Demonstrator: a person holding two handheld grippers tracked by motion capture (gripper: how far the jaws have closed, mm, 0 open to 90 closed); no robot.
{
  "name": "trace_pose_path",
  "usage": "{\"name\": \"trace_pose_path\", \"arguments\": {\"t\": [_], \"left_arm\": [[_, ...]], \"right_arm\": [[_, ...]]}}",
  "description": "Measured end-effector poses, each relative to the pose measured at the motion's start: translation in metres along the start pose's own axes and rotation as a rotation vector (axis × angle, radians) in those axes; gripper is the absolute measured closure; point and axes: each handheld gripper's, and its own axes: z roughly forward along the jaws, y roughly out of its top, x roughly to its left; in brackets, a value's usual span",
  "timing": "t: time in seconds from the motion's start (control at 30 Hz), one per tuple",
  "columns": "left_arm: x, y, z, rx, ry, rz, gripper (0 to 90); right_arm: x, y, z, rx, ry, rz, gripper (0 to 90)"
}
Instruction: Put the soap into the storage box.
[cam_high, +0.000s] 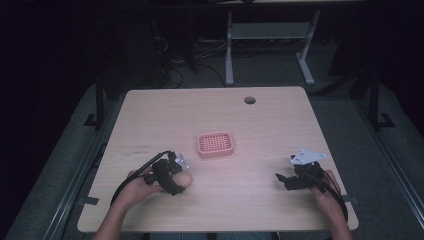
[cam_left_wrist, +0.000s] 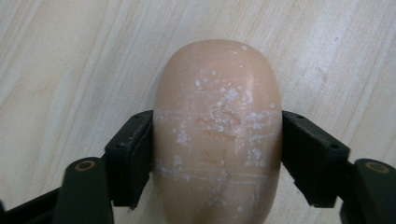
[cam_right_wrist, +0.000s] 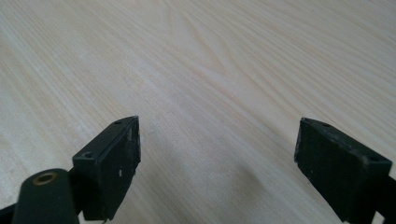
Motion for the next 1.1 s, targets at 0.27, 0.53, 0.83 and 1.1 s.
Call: {"name": "trace_pose_path", "arguments": {"t": [0.27,0.53,0.83,1.1], "left_arm": [[0.002,-0.001,0.000,-0.008,-0.009,-0.012,32.2],[0.002,0.003,-0.001,-0.006,-0.004,-0.004,32.3],[0.004,0.013,-0.010,-0.029,-0.009,0.000,32.3],[0.008,0.020,-0.011,-0.031,-0.024,0.010,32.3]], "right_arm": [[0.000,0.000,0.000,0.002,0.002,0.014,13.9],[0.000,0.000,-0.001,-0.007,0.003,0.024,13.9],[0.001,0.001,-0.002,-0.019,0.004,0.020,13.9],[0.001,0.001,-0.002,-0.024,0.007,0.027,13.9]]}}
